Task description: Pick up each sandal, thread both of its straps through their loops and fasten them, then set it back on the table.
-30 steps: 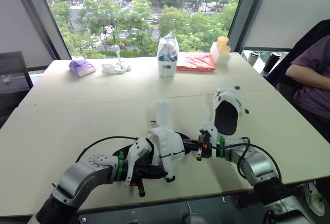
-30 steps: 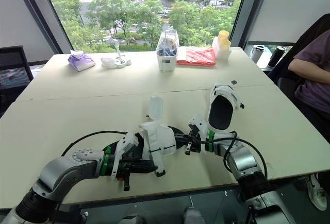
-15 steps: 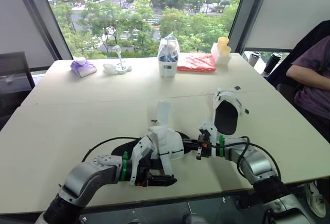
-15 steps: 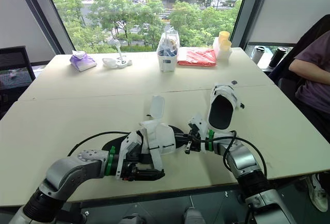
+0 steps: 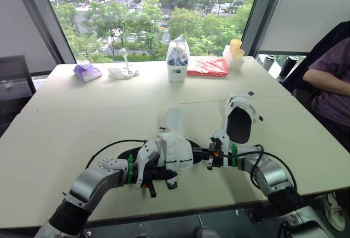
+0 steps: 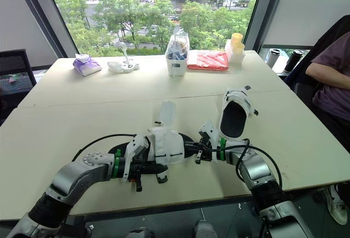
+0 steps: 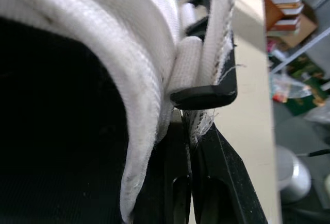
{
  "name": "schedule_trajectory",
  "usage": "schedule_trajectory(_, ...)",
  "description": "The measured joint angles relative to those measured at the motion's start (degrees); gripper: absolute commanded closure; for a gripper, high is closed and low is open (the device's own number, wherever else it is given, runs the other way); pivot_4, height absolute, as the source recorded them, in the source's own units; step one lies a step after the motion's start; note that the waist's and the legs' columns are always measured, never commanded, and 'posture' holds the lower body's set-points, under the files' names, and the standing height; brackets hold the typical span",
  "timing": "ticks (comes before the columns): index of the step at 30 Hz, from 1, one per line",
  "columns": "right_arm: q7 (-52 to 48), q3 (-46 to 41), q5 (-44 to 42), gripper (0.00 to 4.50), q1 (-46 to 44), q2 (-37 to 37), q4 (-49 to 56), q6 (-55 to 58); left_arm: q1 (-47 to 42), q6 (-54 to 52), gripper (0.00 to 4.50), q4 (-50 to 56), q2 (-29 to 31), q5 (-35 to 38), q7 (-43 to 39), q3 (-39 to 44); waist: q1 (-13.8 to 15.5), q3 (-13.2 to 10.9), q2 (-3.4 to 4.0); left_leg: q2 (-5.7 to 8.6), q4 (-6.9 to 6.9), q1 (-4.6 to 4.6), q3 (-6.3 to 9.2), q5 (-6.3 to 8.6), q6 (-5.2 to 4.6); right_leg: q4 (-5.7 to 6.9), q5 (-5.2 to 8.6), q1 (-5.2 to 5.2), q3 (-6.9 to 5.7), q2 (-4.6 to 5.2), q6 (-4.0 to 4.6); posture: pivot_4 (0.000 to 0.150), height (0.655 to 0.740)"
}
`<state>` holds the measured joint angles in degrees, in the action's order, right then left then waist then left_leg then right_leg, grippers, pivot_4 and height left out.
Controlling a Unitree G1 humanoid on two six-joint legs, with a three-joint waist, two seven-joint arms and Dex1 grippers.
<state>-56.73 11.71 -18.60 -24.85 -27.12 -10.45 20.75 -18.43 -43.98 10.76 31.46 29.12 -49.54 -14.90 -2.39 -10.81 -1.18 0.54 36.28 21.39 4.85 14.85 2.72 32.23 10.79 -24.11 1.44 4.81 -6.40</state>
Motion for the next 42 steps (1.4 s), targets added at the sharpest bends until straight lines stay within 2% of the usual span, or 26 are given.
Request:
schedule_trajectory(8,-0.03,0.30,0.00,4.50,-0.04,-0.32,2.85,3.85,-2.93,5.54,4.45,-6.66,0.30,-2.73,-2.01,0.34,0.10,0.00,0.00,-0.06,0.01,0.02,0.00,0.00,0.00,0.00,0.00,-0.02,0.00,-0.04,0.00,0.150,0.7400)
schedule_trajectory(12,-0.20,0.45,0.06,4.50,-0.09,-0.49,4.47,5.76,-3.27,4.61,4.45,-7.30,0.48,-1.86,-3.69,1.24,0.12,0.00,0.00,-0.05,-0.03,0.07,0.00,0.00,0.00,0.08,-0.03,-0.10,0.00,-0.05,0.03,0.150,0.7400)
schedule_trajectory(16,-0.64,1.24,0.29,4.50,-0.23,-0.21,4.87,5.78,-2.15,-4.37,4.45,-0.64,5.68,6.61,-9.26,3.59,-0.35,-0.03,-0.07,-0.05,-0.18,0.03,-0.03,0.12,-0.20,0.60,-0.15,-0.39,0.02,-0.07,0.12,0.150,0.7400)
schedule_trajectory(20,-1.19,1.84,0.29,4.50,-0.56,-0.09,4.81,4.90,-1.22,-9.78,4.45,3.90,9.25,11.57,-11.76,5.20,-0.38,-0.04,-0.10,-0.28,-0.34,-0.02,0.06,0.28,-0.31,1.15,-0.12,-0.71,0.00,-0.41,0.14,0.150,0.7400)
schedule_trajectory(24,-1.30,2.00,0.36,4.50,-1.07,-0.07,3.50,4.32,-0.39,-11.93,4.45,9.28,13.11,16.74,-15.01,8.69,-0.20,-0.03,-0.07,-0.29,-0.23,-0.06,0.07,0.28,-0.32,1.17,-0.07,-0.65,0.00,-0.42,0.27,0.150,0.7400)
schedule_trajectory(28,-1.17,1.93,0.47,4.50,-1.35,-0.07,2.37,3.77,0.29,-13.48,4.45,9.99,14.14,19.19,-15.63,9.60,-0.18,-0.04,-0.09,-0.28,-0.01,-0.01,0.01,0.28,-0.31,0.85,-0.06,-0.50,0.00,-0.35,0.28,0.150,0.7400)
schedule_trajectory(31,-1.21,1.99,0.51,4.50,-1.43,-0.07,2.17,3.44,-0.30,-14.78,4.45,9.51,13.30,21.13,-14.91,10.96,-0.18,-0.04,-0.10,-0.26,0.02,-0.01,-0.04,0.28,-0.30,0.84,-0.06,-0.47,0.00,-0.29,0.27,0.150,0.7400)
schedule_trajectory(37,-1.42,2.21,0.51,4.50,-1.70,0.04,1.64,2.48,-7.04,-18.79,4.45,1.72,5.50,26.38,-9.00,14.57,-0.23,-0.04,-0.13,-0.25,-0.05,-0.13,0.00,0.27,-0.31,1.12,-0.14,-0.46,-0.01,-0.35,0.31,0.150,0.7400)
schedule_trajectory(42,-1.46,2.41,0.66,4.50,-2.15,0.19,0.95,2.28,-9.72,-20.94,4.45,-6.17,1.12,26.69,-5.93,14.99,-0.19,-0.03,-0.13,-0.25,-0.03,-0.17,0.03,0.26,-0.30,1.21,-0.16,-0.46,-0.01,-0.38,0.34,0.150,0.7400)
